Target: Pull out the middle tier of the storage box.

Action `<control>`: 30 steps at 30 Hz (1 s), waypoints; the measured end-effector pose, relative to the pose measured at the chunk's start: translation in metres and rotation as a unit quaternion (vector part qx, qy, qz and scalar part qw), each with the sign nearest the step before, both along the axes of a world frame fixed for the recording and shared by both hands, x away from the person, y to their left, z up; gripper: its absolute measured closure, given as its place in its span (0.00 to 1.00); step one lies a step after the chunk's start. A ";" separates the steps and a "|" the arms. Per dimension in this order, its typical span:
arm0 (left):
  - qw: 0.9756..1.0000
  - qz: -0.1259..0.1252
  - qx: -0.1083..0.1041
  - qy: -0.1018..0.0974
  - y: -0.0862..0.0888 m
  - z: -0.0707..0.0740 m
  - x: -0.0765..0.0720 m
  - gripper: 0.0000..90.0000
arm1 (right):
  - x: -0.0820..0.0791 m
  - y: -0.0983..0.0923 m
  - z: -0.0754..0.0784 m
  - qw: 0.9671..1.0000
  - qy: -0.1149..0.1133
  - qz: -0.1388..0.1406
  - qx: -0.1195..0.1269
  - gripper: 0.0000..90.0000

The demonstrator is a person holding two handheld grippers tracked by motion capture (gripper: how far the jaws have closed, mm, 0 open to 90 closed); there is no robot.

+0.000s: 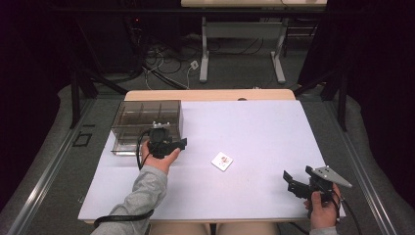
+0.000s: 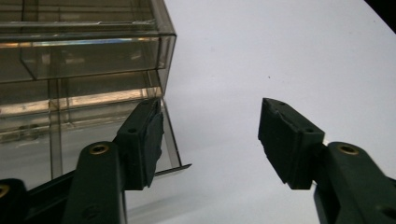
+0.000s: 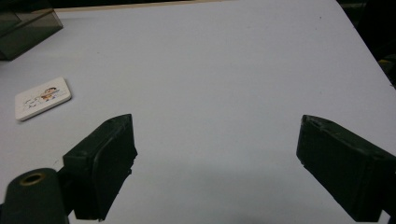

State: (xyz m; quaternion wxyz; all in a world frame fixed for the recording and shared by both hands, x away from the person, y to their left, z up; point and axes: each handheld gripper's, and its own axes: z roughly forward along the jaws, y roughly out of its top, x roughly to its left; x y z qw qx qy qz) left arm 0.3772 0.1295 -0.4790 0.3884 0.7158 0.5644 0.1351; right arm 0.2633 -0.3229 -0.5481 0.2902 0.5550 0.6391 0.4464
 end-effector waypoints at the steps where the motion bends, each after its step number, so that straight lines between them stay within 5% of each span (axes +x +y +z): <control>1: 1.000 -0.002 -0.001 -0.004 -0.002 0.000 -0.001 0.43 | 0.000 0.000 0.000 1.000 -0.004 0.001 0.003 0.12; 5: 1.000 -0.019 0.000 -0.025 -0.007 0.000 -0.004 0.38 | 0.000 0.001 0.000 1.000 -0.001 0.002 0.000 0.12; 10: 0.999 -0.042 -0.010 -0.028 -0.015 -0.002 -0.005 0.37 | 0.001 0.001 -0.001 1.000 0.004 0.001 0.002 0.12; 13: 0.997 -0.051 0.019 -0.048 -0.020 -0.004 -0.006 0.30 | 0.002 0.001 -0.001 1.000 0.000 0.003 0.003 0.12; 18: 0.997 -0.063 0.017 -0.048 -0.028 -0.007 -0.007 0.29 | 0.001 0.000 -0.001 1.000 0.001 0.003 0.002 0.12; 30: 0.992 -0.115 0.005 -0.047 -0.055 -0.019 -0.010 0.01 | 0.001 0.001 0.000 1.000 0.004 0.003 0.004 0.12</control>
